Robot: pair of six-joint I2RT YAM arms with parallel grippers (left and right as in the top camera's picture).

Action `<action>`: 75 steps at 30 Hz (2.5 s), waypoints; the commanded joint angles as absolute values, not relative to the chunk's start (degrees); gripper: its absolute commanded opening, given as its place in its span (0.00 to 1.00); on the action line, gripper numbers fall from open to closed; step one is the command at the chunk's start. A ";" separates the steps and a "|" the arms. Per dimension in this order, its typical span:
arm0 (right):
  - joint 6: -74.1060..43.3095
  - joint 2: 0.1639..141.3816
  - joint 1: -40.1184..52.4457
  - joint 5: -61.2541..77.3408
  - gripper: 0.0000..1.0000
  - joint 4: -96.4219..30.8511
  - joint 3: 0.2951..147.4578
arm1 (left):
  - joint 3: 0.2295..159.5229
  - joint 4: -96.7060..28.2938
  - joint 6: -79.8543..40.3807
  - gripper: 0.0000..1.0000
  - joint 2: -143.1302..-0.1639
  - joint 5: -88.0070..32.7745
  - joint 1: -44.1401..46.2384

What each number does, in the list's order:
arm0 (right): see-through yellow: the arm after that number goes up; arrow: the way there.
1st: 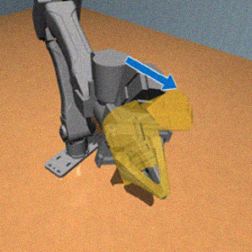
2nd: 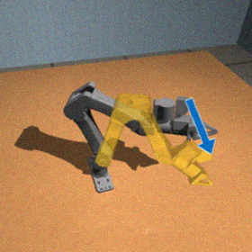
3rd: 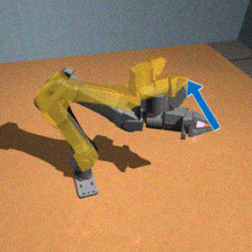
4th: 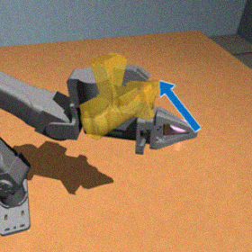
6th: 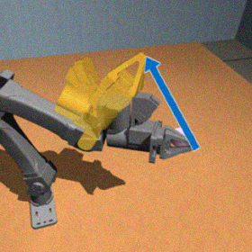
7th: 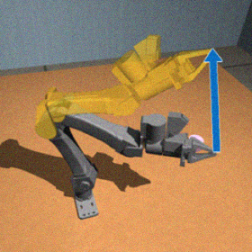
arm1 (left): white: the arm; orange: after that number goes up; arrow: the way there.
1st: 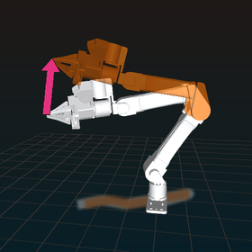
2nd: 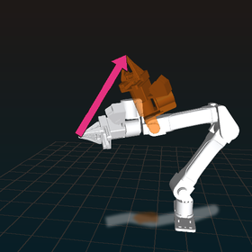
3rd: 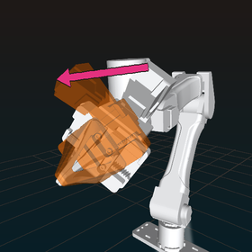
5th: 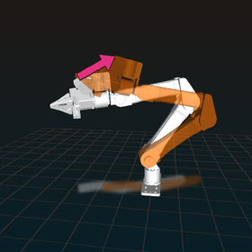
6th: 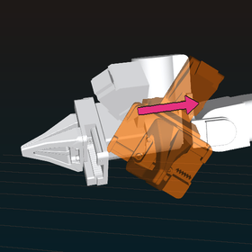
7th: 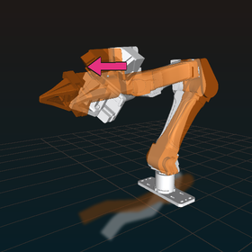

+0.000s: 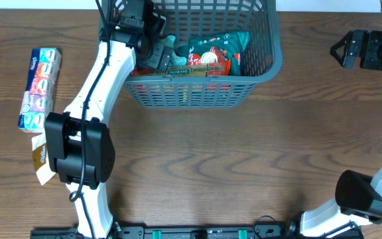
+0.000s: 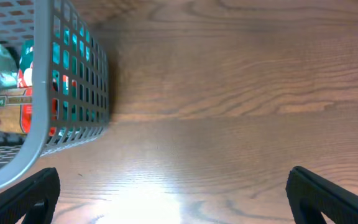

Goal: Pack container
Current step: 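Lift the jar and place it upright into the basket, then move the left gripper to the tissue packet stack and grasp it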

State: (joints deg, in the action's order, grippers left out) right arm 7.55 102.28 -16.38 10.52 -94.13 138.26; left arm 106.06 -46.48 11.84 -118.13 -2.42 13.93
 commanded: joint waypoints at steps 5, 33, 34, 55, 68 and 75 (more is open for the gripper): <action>8.88 102.32 -16.43 10.94 0.99 -94.06 138.19 | 113.86 -53.39 14.48 0.99 -114.96 -0.05 12.97; 9.91 102.32 -16.43 10.92 0.99 -92.99 138.19 | 125.86 -74.76 5.54 0.99 -102.45 0.75 -23.57; 9.89 102.32 -16.43 10.92 0.99 -92.99 138.19 | 125.78 -74.76 6.37 0.99 -104.16 0.80 -24.38; 8.93 102.32 -16.43 10.50 0.99 -89.27 138.19 | 125.75 -65.82 24.53 0.99 -136.99 1.04 -25.76; 6.04 102.32 -16.43 10.52 0.99 -89.25 138.19 | 125.69 -59.75 31.29 0.99 -143.09 -0.75 -25.76; 6.04 102.32 -16.43 10.52 0.99 -89.30 138.19 | 125.23 -61.06 31.24 0.98 -145.69 -1.10 -25.69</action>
State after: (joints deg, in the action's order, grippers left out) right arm 6.92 102.28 -16.38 10.52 -89.30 138.23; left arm 125.97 -60.60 30.28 -144.18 -0.97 -25.50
